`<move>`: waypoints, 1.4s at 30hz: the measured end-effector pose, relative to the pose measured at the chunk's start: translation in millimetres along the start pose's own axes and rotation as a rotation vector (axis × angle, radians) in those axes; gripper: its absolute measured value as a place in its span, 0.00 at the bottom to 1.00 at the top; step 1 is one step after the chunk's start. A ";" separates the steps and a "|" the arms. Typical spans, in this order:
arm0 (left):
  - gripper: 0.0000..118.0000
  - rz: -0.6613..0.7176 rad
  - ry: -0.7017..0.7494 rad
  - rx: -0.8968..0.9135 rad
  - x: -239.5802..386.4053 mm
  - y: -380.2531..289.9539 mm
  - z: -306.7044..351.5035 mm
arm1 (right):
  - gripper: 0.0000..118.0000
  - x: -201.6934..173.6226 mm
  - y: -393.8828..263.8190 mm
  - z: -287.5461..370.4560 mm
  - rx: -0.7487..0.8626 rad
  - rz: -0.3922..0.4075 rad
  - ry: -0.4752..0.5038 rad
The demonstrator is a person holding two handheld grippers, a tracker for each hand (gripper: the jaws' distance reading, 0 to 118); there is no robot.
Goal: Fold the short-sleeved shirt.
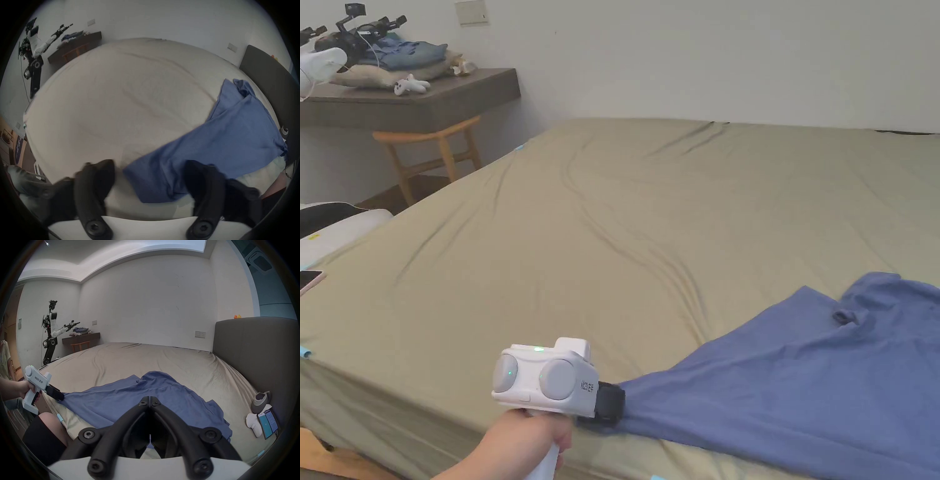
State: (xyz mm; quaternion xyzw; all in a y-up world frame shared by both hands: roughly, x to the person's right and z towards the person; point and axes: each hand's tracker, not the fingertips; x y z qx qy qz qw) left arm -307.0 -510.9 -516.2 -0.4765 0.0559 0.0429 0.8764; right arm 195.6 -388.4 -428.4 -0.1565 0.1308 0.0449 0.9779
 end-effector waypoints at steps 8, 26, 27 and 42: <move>0.01 -0.149 -0.012 0.118 27.8 -9.6 22.3 | 0.00 9.5 -5.6 -10.3 -0.046 -0.034 -0.004; 0.01 -0.136 -0.131 0.439 48.5 -0.5 112.9 | 0.97 95.2 41.3 -327.7 -0.367 0.124 0.023; 0.01 -0.138 -0.138 0.434 49.7 0.8 113.0 | 0.96 101.7 41.3 -348.4 -0.404 0.129 0.024; 0.01 -0.127 -0.169 0.358 39.1 10.2 93.3 | 0.02 132.3 5.4 -385.0 -0.497 -0.038 0.013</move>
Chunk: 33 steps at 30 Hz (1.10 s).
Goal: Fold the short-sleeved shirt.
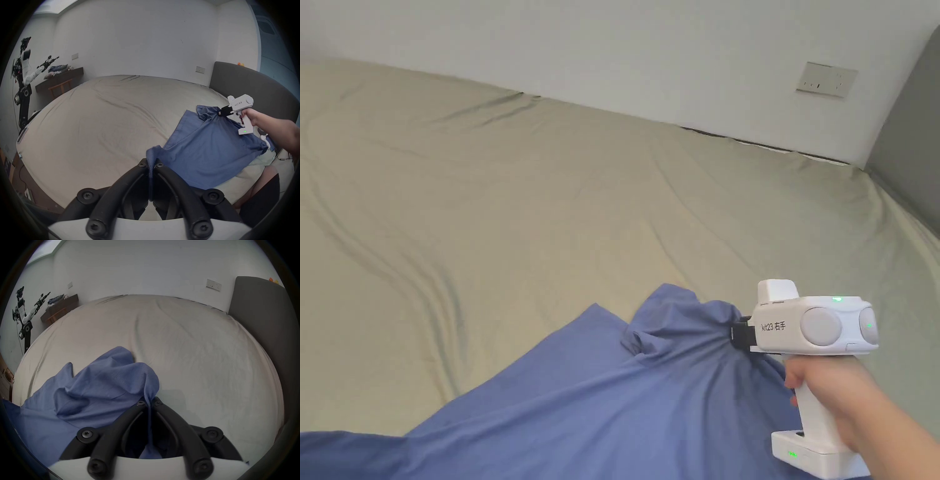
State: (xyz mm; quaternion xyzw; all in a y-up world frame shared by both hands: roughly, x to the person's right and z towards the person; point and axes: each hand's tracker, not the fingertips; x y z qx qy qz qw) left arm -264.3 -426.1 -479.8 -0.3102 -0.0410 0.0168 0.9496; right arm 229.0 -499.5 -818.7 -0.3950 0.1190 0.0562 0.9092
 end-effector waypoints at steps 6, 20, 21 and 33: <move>0.01 0.044 0.033 0.045 -16.0 18.2 13.1 | 0.02 -4.6 18.5 93.1 0.157 0.006 -0.019; 0.01 0.002 0.021 0.416 7.8 185.9 85.2 | 0.02 22.1 40.8 411.7 0.644 -0.046 -0.218; 0.01 -0.026 0.024 0.453 11.5 197.3 92.1 | 0.02 23.7 41.2 427.4 0.665 -0.053 -0.222; 0.01 -0.033 0.035 0.557 29.4 266.1 119.2 | 0.02 22.7 47.7 492.9 0.799 -0.077 -0.305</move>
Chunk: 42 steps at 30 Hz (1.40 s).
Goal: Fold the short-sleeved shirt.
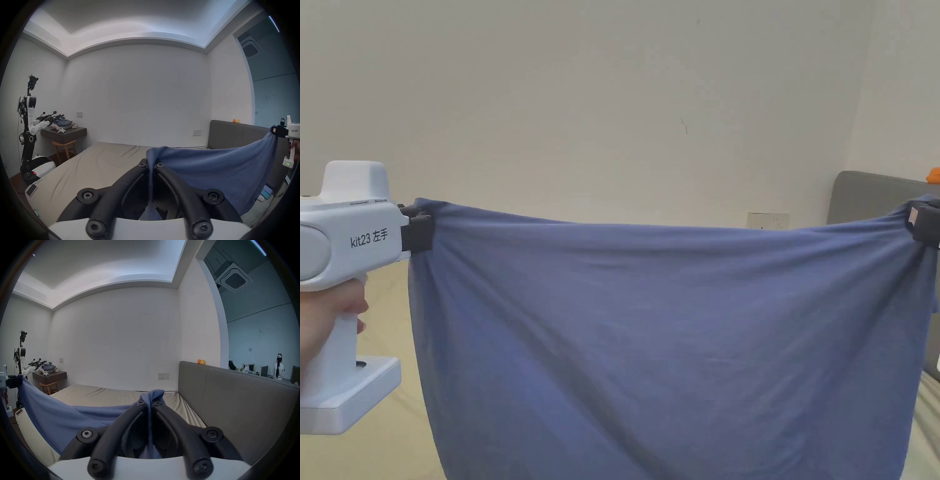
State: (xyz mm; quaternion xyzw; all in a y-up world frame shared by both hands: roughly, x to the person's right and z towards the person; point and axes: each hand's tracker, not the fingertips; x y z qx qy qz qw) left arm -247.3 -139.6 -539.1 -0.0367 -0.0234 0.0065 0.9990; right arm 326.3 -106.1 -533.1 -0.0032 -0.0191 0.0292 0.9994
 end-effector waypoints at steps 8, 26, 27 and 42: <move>0.01 0.020 0.066 -0.024 -14.8 25.5 -51.2 | 0.02 -16.0 24.3 -61.0 0.031 0.022 0.007; 0.01 -0.009 0.239 0.072 -38.3 105.3 -269.0 | 0.02 -64.8 107.8 -300.8 0.161 0.079 -0.040; 0.01 -0.009 0.244 0.073 -38.8 106.3 -278.7 | 0.02 -65.9 110.2 -310.1 0.176 0.084 -0.043; 0.01 -0.127 0.240 -0.057 -33.4 13.8 -382.5 | 0.02 -72.6 -11.4 -406.7 0.027 0.073 -0.075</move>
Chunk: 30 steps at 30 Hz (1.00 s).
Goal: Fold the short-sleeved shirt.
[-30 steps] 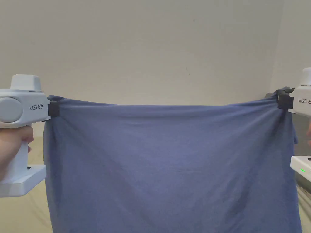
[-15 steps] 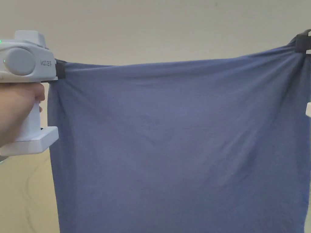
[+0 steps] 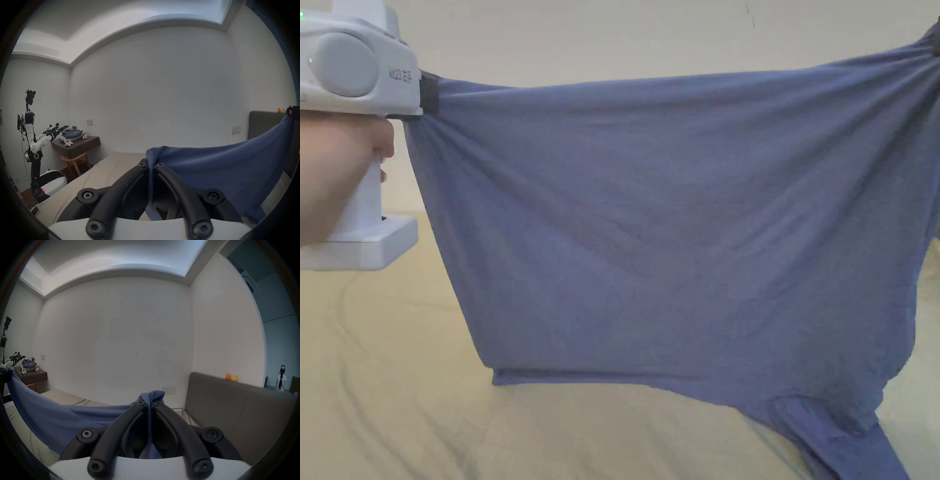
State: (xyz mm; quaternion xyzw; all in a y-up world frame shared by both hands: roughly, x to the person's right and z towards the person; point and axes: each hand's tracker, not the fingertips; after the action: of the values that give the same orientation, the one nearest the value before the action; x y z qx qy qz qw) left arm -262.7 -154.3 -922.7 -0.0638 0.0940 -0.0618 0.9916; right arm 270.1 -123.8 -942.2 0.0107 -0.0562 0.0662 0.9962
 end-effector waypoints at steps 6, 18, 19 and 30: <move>0.01 -0.053 -0.048 -0.063 10.2 -47.3 1.3 | 0.02 2.6 -69.7 6.5 -0.086 0.000 0.039; 0.01 -0.002 -0.136 -0.193 0.7 -140.8 93.8 | 0.02 27.0 -162.6 133.9 -0.201 0.001 0.116; 0.01 0.009 -0.145 -0.204 -1.6 -152.4 108.9 | 0.02 29.5 -171.1 149.0 -0.202 0.007 0.131; 0.01 0.046 -0.223 -0.352 -27.7 -288.5 276.7 | 0.02 36.4 -271.6 347.7 -0.393 0.012 0.216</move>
State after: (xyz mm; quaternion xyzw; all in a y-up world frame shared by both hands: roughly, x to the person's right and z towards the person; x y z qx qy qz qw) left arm -267.8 -402.6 -608.3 -0.2402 -0.0053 -0.0146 0.9706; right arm 303.7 -398.2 -596.4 -0.1911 0.0390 0.0604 0.9789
